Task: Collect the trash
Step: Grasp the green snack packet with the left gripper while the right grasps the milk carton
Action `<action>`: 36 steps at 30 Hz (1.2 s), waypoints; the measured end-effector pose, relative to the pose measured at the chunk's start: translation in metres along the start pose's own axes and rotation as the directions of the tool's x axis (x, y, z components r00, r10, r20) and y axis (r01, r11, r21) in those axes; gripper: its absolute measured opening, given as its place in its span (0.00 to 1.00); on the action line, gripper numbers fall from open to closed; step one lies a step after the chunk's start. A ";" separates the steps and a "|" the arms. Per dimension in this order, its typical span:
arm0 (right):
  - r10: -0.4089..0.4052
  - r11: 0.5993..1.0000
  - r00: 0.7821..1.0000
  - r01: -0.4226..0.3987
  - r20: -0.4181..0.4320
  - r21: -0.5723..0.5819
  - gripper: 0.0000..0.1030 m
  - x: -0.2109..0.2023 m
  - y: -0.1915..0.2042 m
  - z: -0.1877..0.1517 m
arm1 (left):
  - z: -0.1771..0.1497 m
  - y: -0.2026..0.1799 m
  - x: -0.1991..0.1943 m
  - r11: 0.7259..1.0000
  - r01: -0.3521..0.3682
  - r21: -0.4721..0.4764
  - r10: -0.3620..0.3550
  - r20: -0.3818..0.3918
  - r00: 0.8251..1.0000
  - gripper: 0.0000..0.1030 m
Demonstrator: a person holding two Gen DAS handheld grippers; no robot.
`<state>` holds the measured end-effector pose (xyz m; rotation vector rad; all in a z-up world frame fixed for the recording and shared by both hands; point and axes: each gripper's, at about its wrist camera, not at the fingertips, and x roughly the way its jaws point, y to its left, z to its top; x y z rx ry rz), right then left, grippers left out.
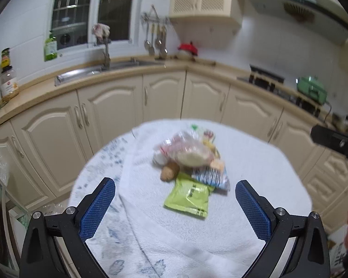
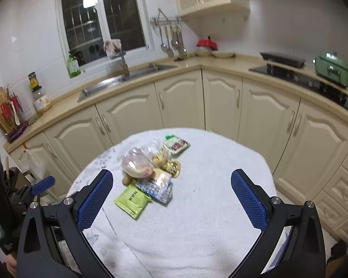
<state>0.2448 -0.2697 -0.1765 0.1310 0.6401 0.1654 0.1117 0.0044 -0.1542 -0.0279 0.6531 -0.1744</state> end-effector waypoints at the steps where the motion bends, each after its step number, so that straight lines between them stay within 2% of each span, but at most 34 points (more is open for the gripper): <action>1: -0.001 1.000 1.000 0.001 -0.016 0.007 1.00 0.007 -0.004 -0.002 | 0.000 -0.004 0.013 1.000 0.002 0.015 -0.002 -0.025 1.000 0.99; 7: -0.010 0.999 0.997 0.014 -0.079 0.052 1.00 0.033 -0.024 -0.011 | -0.003 -0.024 0.095 0.997 0.008 0.081 0.005 -0.160 0.987 0.99; 12: -0.014 0.997 0.992 0.024 -0.124 0.078 1.00 0.052 -0.038 -0.015 | -0.002 -0.026 0.152 0.997 0.012 0.071 0.004 -0.228 0.974 0.99; 14: -0.009 0.996 0.990 0.021 -0.141 0.086 1.00 0.060 -0.041 -0.017 | 0.000 -0.026 0.169 0.998 0.030 0.062 -0.013 -0.254 0.967 0.90; 15: -0.007 0.996 0.989 0.020 -0.146 0.088 1.00 0.063 -0.042 -0.017 | 0.000 -0.026 0.176 0.997 0.049 0.052 -0.033 -0.273 0.961 0.72; 16: -0.005 0.996 0.988 0.019 -0.153 0.088 1.00 0.067 -0.042 -0.019 | 0.001 -0.025 0.183 0.997 0.063 0.045 -0.048 -0.283 0.958 0.68; 17: -0.004 0.996 0.987 0.019 -0.163 0.088 1.00 0.071 -0.041 -0.020 | 0.002 -0.024 0.184 0.997 0.070 0.043 -0.056 -0.266 0.962 0.55; 18: -0.003 0.996 0.986 0.018 -0.168 0.089 1.00 0.074 -0.040 -0.021 | 0.005 -0.022 0.186 0.995 0.094 0.021 -0.084 -0.269 0.959 0.54; 21: 0.010 0.996 0.982 0.007 -0.189 0.089 1.00 0.087 -0.037 -0.025 | 0.013 -0.007 0.194 0.992 0.118 -0.040 -0.124 -0.259 0.958 0.41; 24: 0.027 0.997 0.976 -0.010 -0.217 0.079 1.00 0.103 -0.028 -0.028 | 0.019 0.008 0.196 0.992 0.110 -0.070 -0.124 -0.244 0.962 0.35; 36: 0.094 0.996 0.934 -0.085 -0.345 0.042 1.00 0.196 0.027 -0.040 | 0.015 0.050 0.182 0.990 0.036 -0.138 -0.062 -0.183 0.981 0.33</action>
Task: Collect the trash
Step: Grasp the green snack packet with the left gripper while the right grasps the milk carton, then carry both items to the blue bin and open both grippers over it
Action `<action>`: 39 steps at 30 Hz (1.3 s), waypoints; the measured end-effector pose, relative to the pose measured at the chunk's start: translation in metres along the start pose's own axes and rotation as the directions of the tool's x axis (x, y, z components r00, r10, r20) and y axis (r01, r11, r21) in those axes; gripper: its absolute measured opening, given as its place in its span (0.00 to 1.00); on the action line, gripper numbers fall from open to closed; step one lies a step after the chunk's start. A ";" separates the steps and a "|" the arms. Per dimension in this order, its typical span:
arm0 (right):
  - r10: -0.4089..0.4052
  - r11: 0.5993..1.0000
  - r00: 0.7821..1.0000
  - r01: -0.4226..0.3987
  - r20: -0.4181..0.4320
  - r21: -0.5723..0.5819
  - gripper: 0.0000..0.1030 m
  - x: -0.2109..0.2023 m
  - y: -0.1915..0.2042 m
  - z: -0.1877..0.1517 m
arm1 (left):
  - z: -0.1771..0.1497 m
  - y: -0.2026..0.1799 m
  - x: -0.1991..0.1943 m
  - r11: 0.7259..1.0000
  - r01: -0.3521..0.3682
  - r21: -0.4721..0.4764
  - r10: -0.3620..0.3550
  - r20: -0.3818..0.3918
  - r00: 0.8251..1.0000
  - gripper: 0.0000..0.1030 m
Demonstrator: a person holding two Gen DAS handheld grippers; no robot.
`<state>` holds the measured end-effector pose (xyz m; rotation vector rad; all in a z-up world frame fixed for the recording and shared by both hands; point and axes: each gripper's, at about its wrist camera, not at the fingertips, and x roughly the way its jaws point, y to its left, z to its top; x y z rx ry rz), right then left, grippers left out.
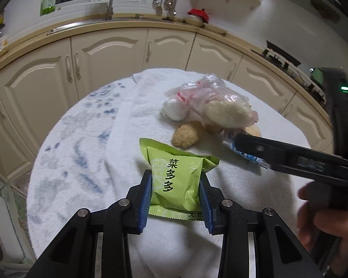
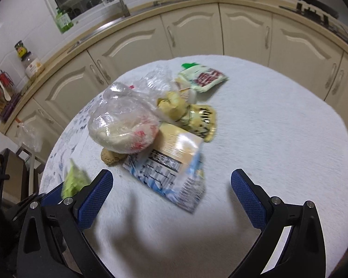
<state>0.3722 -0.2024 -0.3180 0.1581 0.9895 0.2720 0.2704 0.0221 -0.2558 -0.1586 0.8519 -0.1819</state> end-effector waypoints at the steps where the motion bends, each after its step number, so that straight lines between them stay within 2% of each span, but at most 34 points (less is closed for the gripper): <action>1: 0.002 1.000 1.000 -0.002 -0.008 0.006 0.99 0.009 0.002 0.002 | -0.001 0.000 -0.002 1.000 -0.001 -0.003 0.001 0.002 1.000 0.33; 3: -0.017 1.000 0.999 0.017 -0.027 0.007 0.91 0.023 0.003 0.003 | -0.003 0.002 -0.006 1.000 -0.005 -0.005 0.005 0.005 1.000 0.33; 4: -0.036 0.999 0.999 0.036 -0.007 -0.012 0.89 0.023 0.005 0.003 | -0.006 0.000 -0.008 1.000 -0.007 -0.008 0.007 0.006 1.000 0.33; 5: -0.040 0.999 0.999 0.040 -0.006 -0.024 0.83 0.023 0.006 0.002 | -0.007 0.002 -0.009 1.000 -0.006 -0.010 0.007 0.008 1.000 0.33; 12: -0.020 0.999 1.000 0.020 -0.003 -0.028 0.82 0.002 -0.008 -0.018 | -0.020 0.002 -0.029 1.000 0.006 0.003 -0.006 0.020 1.000 0.33; 15: -0.025 1.000 1.000 0.025 0.016 -0.018 0.82 -0.020 -0.019 -0.036 | -0.024 -0.006 -0.036 1.000 0.012 0.020 -0.013 0.028 1.000 0.33; 25: -0.003 0.998 0.994 -0.004 0.107 0.067 0.82 -0.088 -0.053 -0.058 | -0.028 -0.043 -0.060 0.996 0.046 0.081 -0.051 0.068 0.996 0.33; 39: -0.012 0.991 0.966 -0.022 0.259 0.131 0.82 -0.172 -0.090 -0.073 | -0.021 -0.107 -0.104 0.977 0.068 0.201 -0.103 0.169 0.980 0.33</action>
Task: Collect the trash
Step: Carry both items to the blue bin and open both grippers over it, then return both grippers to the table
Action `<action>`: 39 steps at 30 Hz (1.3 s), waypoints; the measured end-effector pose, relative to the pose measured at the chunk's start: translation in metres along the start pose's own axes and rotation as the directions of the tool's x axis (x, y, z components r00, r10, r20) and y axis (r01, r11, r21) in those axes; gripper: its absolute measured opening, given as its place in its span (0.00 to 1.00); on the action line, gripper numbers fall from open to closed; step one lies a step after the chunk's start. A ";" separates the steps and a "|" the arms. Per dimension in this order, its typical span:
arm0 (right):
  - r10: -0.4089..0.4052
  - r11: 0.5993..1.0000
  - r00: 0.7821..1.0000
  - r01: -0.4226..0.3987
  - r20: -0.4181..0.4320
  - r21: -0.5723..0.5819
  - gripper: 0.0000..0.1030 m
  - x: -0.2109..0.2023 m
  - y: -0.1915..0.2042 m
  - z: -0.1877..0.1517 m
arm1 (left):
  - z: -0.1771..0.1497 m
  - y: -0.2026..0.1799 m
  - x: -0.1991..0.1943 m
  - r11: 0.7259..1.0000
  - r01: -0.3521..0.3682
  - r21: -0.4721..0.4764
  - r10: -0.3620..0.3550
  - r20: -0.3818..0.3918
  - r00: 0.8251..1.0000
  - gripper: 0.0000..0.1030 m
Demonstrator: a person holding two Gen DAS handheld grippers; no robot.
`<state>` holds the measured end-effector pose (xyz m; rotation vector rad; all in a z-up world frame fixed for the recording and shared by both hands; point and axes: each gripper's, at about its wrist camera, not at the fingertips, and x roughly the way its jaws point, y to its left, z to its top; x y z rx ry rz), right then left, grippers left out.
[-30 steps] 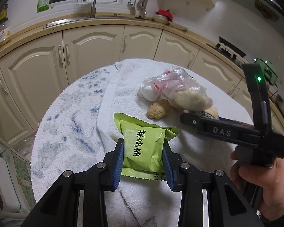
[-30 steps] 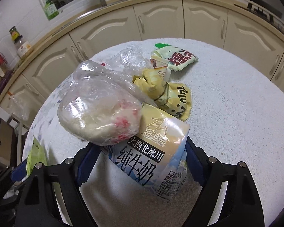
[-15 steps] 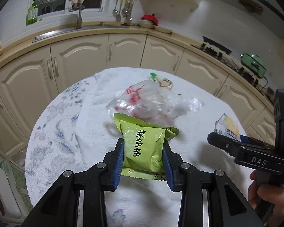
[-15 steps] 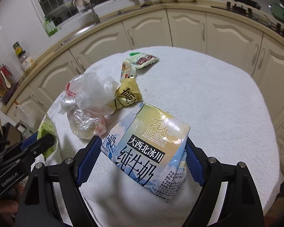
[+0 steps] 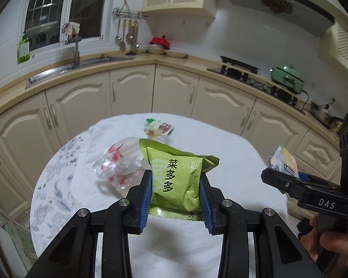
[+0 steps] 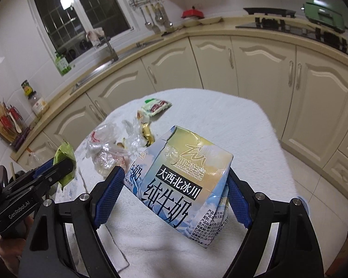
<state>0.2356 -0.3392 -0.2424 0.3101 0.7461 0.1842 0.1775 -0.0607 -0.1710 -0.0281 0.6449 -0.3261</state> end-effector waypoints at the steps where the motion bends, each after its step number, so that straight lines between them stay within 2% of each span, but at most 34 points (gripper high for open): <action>1: -0.001 1.000 1.000 0.001 0.013 0.007 0.82 -0.007 -0.005 0.001 | 0.002 -0.006 -0.001 1.000 0.007 0.007 -0.007 0.004 1.000 0.33; 10: -0.036 0.996 0.992 0.026 0.124 0.084 0.82 -0.067 -0.050 0.007 | 0.019 -0.063 -0.008 0.992 0.082 0.093 -0.088 0.058 0.994 0.33; 19: -0.163 0.966 0.965 0.113 0.206 0.233 0.82 -0.130 -0.131 -0.003 | 0.032 -0.132 0.015 0.964 0.189 0.185 -0.201 0.048 0.978 0.33; 24: -0.262 0.915 0.943 0.176 0.203 0.364 0.82 -0.157 -0.192 -0.023 | 0.033 -0.192 0.058 0.923 0.292 0.251 -0.293 -0.035 0.955 0.33; 27: -0.314 0.873 0.936 0.220 0.158 0.435 0.82 -0.157 -0.231 -0.041 | 0.026 -0.229 0.091 0.892 0.360 0.274 -0.341 -0.118 0.933 0.33; 29: -0.322 0.845 0.939 0.227 0.121 0.484 0.82 -0.151 -0.257 -0.054 | 0.022 -0.252 0.115 0.871 0.397 0.289 -0.358 -0.179 0.916 0.33; 34: -0.302 0.787 0.952 0.217 0.055 0.577 0.82 -0.127 -0.307 -0.078 | 0.013 -0.304 0.175 0.836 0.443 0.324 -0.347 -0.314 0.884 0.33; 39: -0.272 0.746 0.962 0.190 0.032 0.639 0.82 -0.108 -0.344 -0.094 | 0.011 -0.345 0.234 0.813 0.466 0.348 -0.312 -0.415 0.855 0.33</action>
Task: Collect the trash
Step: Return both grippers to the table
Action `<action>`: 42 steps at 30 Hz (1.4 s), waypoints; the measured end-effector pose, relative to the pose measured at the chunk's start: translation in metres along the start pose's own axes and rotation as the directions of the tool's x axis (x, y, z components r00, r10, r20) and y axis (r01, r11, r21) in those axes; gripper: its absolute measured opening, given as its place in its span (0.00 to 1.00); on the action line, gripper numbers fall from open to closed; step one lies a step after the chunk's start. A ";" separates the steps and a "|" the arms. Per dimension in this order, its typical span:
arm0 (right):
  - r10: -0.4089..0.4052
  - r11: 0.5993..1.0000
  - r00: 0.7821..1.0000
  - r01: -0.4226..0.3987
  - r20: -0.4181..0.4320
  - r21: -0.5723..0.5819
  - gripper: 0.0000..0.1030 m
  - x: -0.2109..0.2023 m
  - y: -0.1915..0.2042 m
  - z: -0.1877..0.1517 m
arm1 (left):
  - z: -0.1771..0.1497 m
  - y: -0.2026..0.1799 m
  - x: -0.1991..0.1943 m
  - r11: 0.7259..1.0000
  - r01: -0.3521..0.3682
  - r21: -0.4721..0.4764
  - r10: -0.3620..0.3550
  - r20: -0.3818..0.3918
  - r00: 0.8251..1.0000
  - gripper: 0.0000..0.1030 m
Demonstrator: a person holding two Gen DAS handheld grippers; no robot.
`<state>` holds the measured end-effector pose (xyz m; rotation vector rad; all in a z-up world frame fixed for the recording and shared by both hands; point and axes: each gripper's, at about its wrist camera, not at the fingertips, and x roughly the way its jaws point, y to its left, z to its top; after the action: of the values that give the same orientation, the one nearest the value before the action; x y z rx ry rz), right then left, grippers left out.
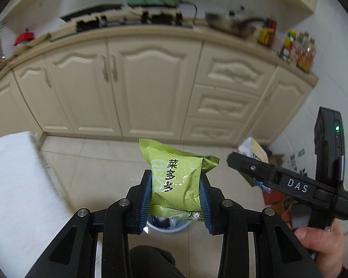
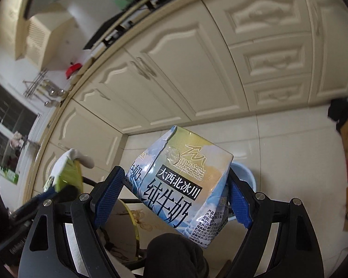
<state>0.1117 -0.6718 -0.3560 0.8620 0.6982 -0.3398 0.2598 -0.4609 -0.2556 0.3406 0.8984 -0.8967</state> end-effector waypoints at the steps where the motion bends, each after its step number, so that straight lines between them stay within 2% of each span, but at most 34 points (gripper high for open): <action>1: 0.014 1.000 1.000 -0.014 -0.013 0.022 0.83 0.009 -0.008 0.002 | 0.012 0.000 0.016 1.000 0.000 0.002 0.000 -0.025 1.000 0.35; 3: 0.038 0.997 0.998 -0.035 -0.054 0.066 0.85 0.026 -0.017 0.005 | 0.028 -0.001 0.044 0.999 -0.014 0.031 0.016 -0.083 0.996 0.50; 4: 0.055 0.994 0.995 -0.046 -0.084 0.098 0.88 0.038 -0.026 0.006 | 0.036 0.001 0.061 0.999 -0.038 0.034 0.042 -0.111 0.993 0.68; 5: 0.049 0.991 0.994 -0.036 -0.100 0.131 0.95 0.048 -0.036 0.005 | 0.049 0.000 0.074 0.998 -0.055 0.024 0.058 -0.116 0.992 0.80; 6: 0.037 0.989 0.994 -0.021 -0.107 0.145 1.00 0.053 -0.041 0.004 | 0.055 0.001 0.083 0.997 -0.070 0.016 0.072 -0.114 0.991 0.83; 10: 0.000 0.982 0.993 0.022 -0.117 0.188 1.00 0.055 -0.057 -0.004 | 0.065 0.008 0.093 0.993 -0.115 -0.005 0.114 -0.108 0.988 0.87; 13: -0.028 0.984 0.993 0.048 -0.118 0.170 1.00 0.049 -0.054 -0.008 | 0.058 0.009 0.078 0.990 -0.143 -0.012 0.142 -0.073 0.987 0.93; 15: -0.034 0.985 0.993 0.053 -0.117 0.166 1.00 0.047 -0.052 -0.010 | 0.053 0.010 0.069 0.988 -0.151 -0.021 0.150 -0.049 0.987 0.94; 18: -0.031 0.987 0.994 0.047 -0.109 0.151 1.00 0.039 -0.038 -0.011 | 0.035 0.013 0.037 0.985 -0.166 -0.039 0.166 -0.007 0.986 0.96; 20: -0.024 0.990 0.995 0.037 -0.096 0.133 1.00 0.034 -0.026 -0.012 | 0.016 0.016 0.002 0.983 -0.179 -0.052 0.180 0.025 0.983 0.98; 26: 0.019 1.000 0.999 -0.018 -0.039 0.018 1.00 0.006 0.043 -0.016 | -0.024 0.032 -0.077 0.972 -0.211 -0.103 0.222 0.110 0.969 0.99; 32: 0.068 0.992 0.997 -0.064 0.028 -0.106 1.00 -0.020 0.119 -0.026 | -0.078 0.055 -0.167 0.951 -0.240 -0.195 0.282 0.225 0.933 0.99; 37: 0.128 0.964 0.991 -0.116 0.033 -0.238 1.00 -0.033 0.188 -0.046 | -0.129 0.077 -0.232 0.919 -0.271 -0.286 0.351 0.281 0.893 0.99; 42: 0.186 0.923 0.983 -0.172 0.007 -0.345 1.00 -0.038 0.247 -0.071 | -0.177 0.093 -0.283 0.881 -0.296 -0.369 0.416 0.304 0.857 0.99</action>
<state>0.1865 -0.4632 -0.2197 0.5780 0.6134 -0.0653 0.1537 -0.1494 -0.1465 0.0519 0.5762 -0.4352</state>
